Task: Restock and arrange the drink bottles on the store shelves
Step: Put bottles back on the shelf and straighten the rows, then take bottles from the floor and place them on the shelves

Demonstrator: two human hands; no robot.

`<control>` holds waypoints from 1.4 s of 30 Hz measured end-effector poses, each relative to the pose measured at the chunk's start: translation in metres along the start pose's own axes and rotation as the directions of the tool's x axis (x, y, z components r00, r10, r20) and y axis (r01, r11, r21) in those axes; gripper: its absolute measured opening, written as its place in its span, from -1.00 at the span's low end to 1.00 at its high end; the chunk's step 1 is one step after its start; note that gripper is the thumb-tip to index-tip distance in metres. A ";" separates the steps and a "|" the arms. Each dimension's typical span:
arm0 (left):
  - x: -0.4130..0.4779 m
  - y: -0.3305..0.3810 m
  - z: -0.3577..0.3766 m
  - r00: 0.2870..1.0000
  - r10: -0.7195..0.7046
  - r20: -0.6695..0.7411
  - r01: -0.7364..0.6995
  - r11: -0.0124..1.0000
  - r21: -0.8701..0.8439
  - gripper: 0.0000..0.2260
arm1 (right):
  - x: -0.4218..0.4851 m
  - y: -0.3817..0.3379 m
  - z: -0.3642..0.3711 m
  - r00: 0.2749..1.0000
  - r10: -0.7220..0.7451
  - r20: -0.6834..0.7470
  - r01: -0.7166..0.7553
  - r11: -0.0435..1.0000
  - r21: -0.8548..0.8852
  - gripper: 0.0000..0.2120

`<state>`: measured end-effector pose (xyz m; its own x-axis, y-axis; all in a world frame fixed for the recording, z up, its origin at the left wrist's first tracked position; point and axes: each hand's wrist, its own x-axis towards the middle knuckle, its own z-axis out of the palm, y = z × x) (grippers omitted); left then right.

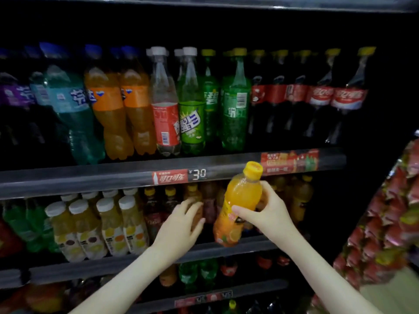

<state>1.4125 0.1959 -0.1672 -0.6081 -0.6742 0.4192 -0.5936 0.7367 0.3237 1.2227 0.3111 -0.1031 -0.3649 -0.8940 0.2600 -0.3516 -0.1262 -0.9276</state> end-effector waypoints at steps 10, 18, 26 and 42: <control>0.039 0.056 0.072 0.981 0.174 0.080 -0.179 0.982 0.062 -0.55 | -0.032 0.101 -0.050 0.852 0.236 -0.467 -0.246 0.968 0.041 -0.40; 0.058 0.053 0.116 0.985 -0.144 0.095 0.107 0.942 0.319 -0.16 | 0.015 0.160 -0.089 0.748 0.288 -0.598 -0.261 0.956 0.134 -0.34; 0.059 0.049 0.153 0.985 -0.144 0.100 0.102 0.935 0.341 -0.10 | 0.074 0.200 -0.080 0.814 0.327 -0.480 -0.340 0.938 0.063 -0.33; 0.041 0.066 0.165 0.963 -0.155 0.219 0.108 0.971 0.213 -0.30 | 0.055 0.206 -0.049 0.975 -0.186 -0.124 -0.008 0.527 -0.850 0.03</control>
<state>1.2613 0.2086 -0.2683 -0.6091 -0.7751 0.1680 -0.7543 0.6316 0.1794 1.0878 0.2574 -0.2666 -0.3973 -0.7948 0.4588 -0.9151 0.3057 -0.2628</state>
